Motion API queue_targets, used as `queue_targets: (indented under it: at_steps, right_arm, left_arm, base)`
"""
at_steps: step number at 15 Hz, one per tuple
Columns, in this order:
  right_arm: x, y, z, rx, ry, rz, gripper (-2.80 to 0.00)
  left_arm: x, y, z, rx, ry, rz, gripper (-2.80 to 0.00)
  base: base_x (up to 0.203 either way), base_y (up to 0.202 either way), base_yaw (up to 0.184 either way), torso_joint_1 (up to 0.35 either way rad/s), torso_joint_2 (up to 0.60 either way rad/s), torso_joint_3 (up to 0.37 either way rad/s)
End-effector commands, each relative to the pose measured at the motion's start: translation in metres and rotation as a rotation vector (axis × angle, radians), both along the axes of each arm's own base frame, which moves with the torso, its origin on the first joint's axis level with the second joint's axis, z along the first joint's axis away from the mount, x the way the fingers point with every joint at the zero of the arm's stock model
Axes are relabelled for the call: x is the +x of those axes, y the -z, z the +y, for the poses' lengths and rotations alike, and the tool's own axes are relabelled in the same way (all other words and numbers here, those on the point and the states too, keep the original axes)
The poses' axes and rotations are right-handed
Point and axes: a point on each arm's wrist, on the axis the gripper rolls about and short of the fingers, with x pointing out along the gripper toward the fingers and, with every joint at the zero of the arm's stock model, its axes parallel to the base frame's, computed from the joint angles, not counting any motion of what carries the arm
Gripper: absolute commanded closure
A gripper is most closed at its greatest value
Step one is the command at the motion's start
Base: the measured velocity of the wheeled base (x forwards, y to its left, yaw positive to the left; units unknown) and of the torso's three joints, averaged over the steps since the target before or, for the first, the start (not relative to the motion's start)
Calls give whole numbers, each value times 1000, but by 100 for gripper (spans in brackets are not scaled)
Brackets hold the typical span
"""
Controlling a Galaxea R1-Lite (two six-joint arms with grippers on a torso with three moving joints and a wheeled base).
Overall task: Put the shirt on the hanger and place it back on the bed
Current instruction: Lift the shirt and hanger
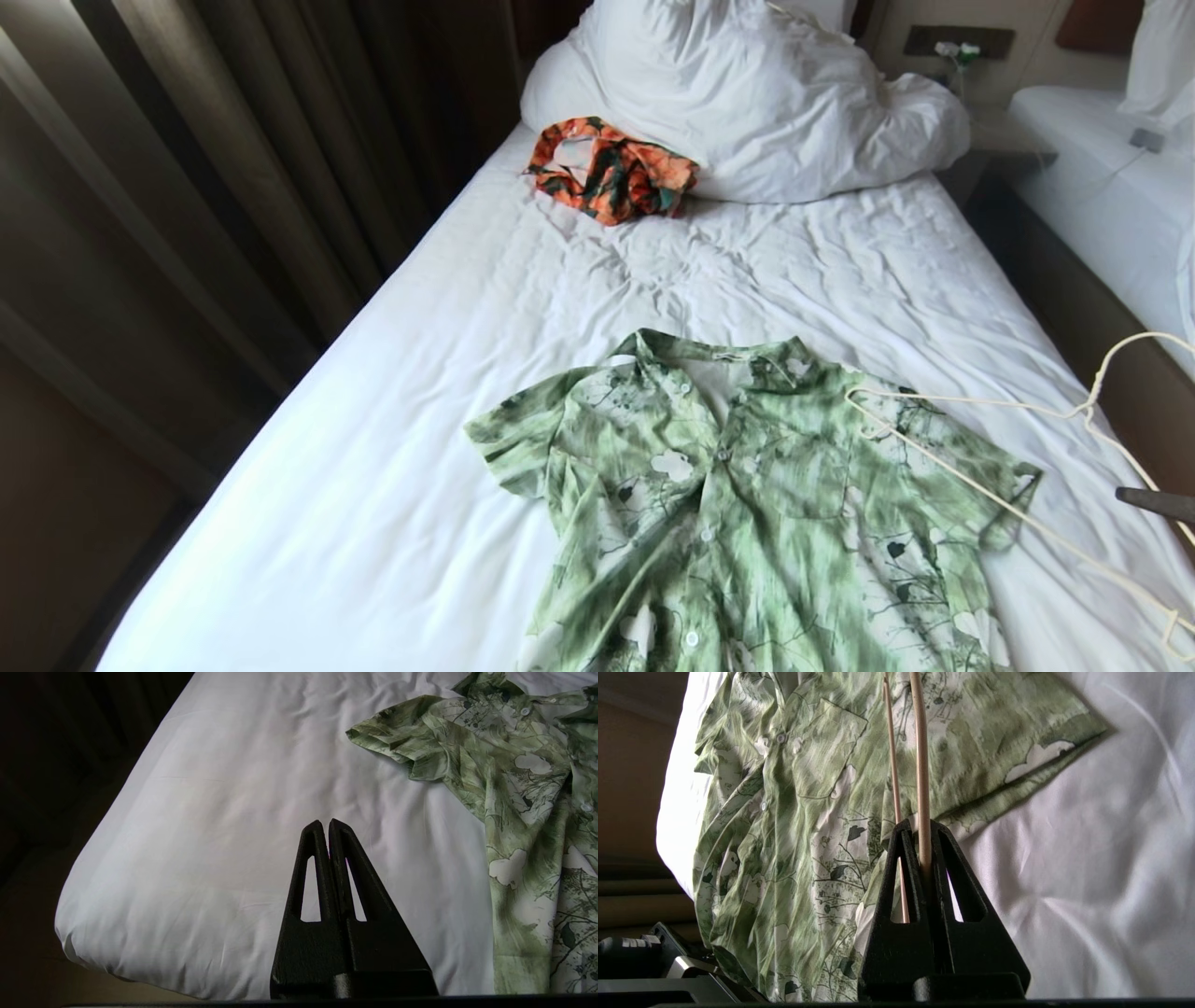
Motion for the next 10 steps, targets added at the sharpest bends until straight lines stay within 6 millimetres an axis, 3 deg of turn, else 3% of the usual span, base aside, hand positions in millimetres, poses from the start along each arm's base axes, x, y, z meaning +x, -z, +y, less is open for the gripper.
queue_targets:
  at_steps: [1, 5, 10]
  right_arm:
    - [-11, -32, 12, -84, -13, -101, 0]
    - [-17, -60, 29, -162, -53, -198, 0]
    - [-10, -71, 50, -209, -158, -304, 0]
  left_arm:
    - [0, 0, 0, -1, 0, 0, 0]
    - [0, 0, 0, -1, 0, 0, 0]
    - [0, 0, 0, -1, 0, 0, 0]
  base:
    - [0, 0, 0, 0, 0, 0]
    - [0, 0, 0, 0, 0, 0]
    - [0, 0, 0, 0, 0, 0]
